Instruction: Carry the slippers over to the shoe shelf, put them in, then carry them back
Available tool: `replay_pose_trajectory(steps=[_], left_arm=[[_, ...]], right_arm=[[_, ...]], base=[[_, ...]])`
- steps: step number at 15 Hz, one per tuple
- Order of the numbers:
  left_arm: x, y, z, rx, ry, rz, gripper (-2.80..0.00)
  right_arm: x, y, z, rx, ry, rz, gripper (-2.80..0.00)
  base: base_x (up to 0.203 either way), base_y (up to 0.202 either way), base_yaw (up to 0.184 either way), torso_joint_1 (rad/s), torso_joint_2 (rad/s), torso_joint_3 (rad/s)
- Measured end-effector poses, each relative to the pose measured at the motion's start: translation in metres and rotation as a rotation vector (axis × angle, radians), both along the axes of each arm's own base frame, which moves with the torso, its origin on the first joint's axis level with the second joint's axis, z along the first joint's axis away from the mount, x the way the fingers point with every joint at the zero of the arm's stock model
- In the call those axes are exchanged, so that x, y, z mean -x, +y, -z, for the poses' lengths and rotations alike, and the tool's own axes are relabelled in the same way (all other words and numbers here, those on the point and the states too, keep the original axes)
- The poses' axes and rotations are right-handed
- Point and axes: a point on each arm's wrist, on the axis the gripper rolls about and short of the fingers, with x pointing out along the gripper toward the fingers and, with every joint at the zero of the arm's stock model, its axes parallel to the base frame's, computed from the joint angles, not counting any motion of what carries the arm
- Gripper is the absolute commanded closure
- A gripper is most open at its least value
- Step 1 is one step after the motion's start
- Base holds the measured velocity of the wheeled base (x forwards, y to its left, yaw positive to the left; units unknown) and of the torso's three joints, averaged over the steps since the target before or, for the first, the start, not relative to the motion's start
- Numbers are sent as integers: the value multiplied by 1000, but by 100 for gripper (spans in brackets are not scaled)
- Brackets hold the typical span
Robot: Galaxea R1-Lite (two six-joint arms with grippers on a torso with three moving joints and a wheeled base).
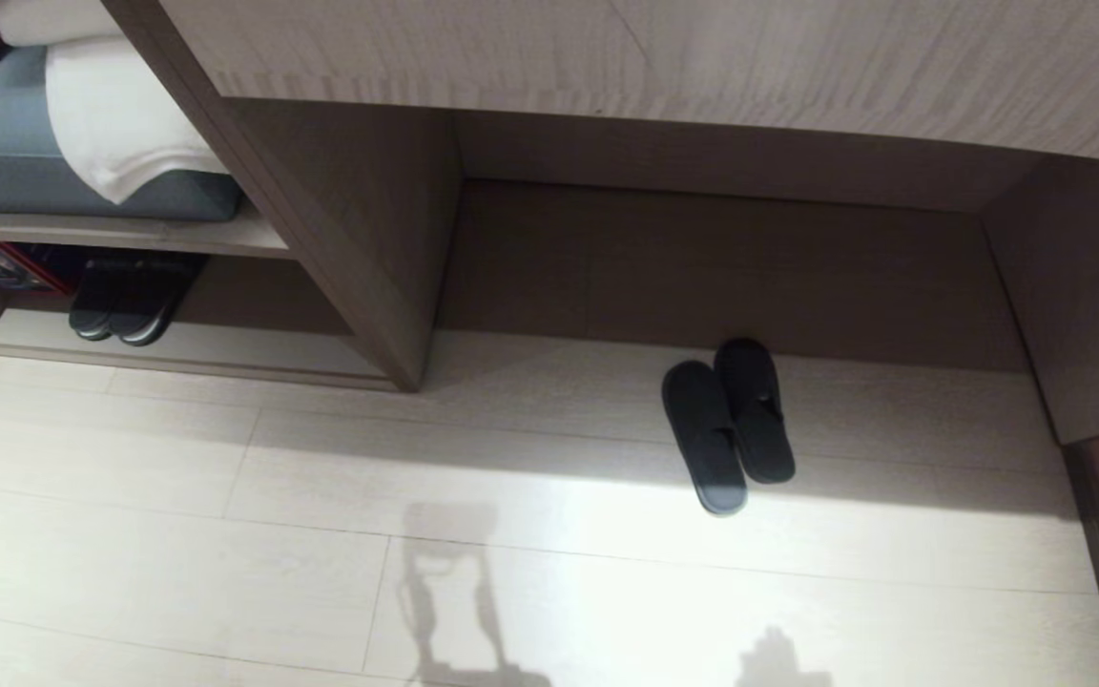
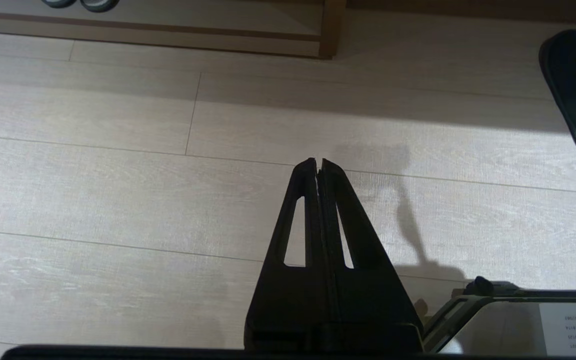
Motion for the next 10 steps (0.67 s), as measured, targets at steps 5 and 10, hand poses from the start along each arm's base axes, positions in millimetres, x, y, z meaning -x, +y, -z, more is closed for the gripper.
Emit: replay_pose_trajectory(steps=[5, 10], left_arm=[[0, 0, 0, 0, 1, 0, 0], [0, 0, 0, 0, 1, 0, 0]], right_arm=[[0, 0, 0, 0, 0, 0, 0], [0, 0, 0, 0, 0, 0, 0]], base=[[0, 0, 0, 2, 2, 202], [0, 0, 0, 3, 2, 203]])
